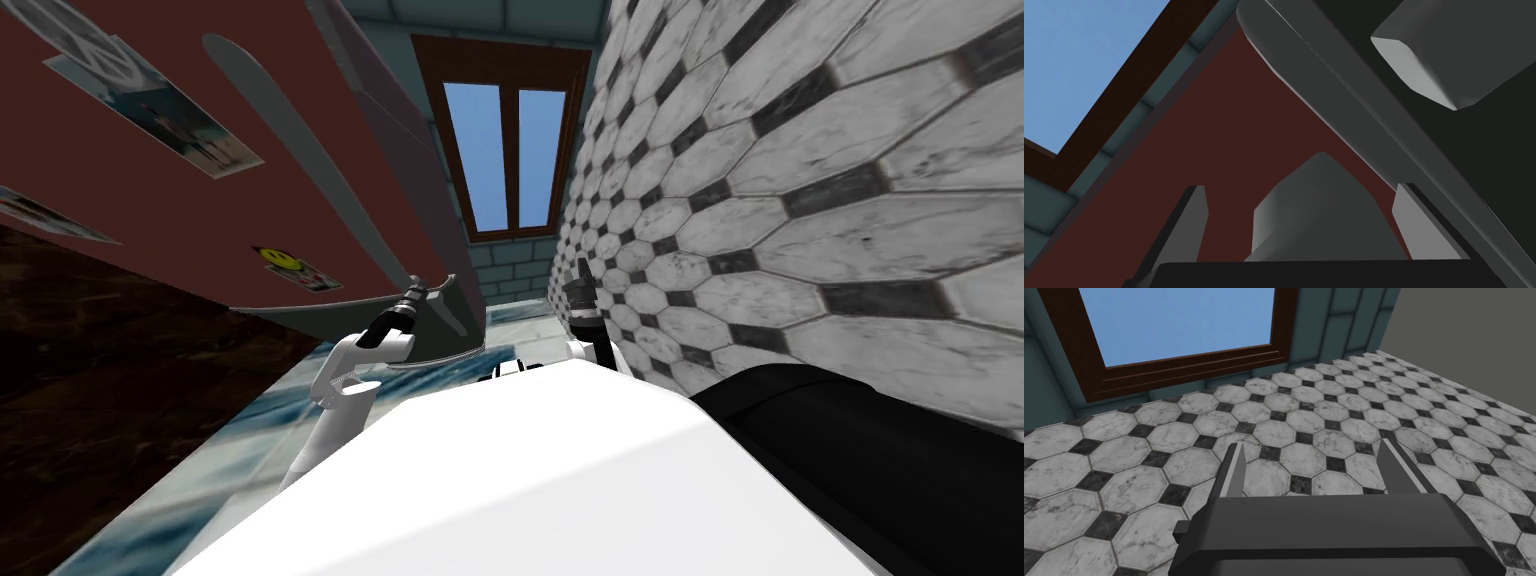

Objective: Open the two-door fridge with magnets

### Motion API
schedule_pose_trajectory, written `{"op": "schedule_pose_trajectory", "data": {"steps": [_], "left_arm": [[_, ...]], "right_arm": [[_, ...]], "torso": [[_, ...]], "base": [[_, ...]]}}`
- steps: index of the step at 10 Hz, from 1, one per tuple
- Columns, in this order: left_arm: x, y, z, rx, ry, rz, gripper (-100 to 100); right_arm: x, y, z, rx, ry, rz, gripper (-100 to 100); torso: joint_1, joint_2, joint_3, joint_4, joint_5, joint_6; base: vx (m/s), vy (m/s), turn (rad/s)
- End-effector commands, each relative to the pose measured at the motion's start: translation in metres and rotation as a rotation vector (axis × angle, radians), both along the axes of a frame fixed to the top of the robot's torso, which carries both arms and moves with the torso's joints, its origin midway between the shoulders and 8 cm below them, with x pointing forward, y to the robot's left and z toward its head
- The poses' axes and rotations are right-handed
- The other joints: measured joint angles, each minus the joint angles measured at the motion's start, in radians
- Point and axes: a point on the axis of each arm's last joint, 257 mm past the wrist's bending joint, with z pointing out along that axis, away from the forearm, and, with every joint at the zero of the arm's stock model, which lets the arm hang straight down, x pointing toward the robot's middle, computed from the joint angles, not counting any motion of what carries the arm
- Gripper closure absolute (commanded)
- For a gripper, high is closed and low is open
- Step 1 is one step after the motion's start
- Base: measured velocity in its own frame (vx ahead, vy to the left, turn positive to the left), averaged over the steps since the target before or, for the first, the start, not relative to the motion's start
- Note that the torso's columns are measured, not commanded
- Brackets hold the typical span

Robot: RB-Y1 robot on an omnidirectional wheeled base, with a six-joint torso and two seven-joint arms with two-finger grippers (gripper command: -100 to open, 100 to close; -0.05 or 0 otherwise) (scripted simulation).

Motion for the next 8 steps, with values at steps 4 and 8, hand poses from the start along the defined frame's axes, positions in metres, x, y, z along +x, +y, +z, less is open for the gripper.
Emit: {"op": "schedule_pose_trajectory", "data": {"steps": [4,8], "left_arm": [[0.029,0.064,0.005,0.000,0.000,0.148,-100],[0.025,0.055,0.004,0.002,0.000,0.127,100]], "right_arm": [[0.000,0.000,0.000,0.000,0.000,0.000,0],[0.000,0.000,0.000,0.000,0.000,0.000,0]], "torso": [[-0.004,-0.008,-0.006,-0.001,-0.003,0.000],[-0.008,-0.008,-0.005,0.003,-0.006,-0.003]], "base": [[-0.120,0.024,-0.246],[-0.023,0.006,0.010]]}}
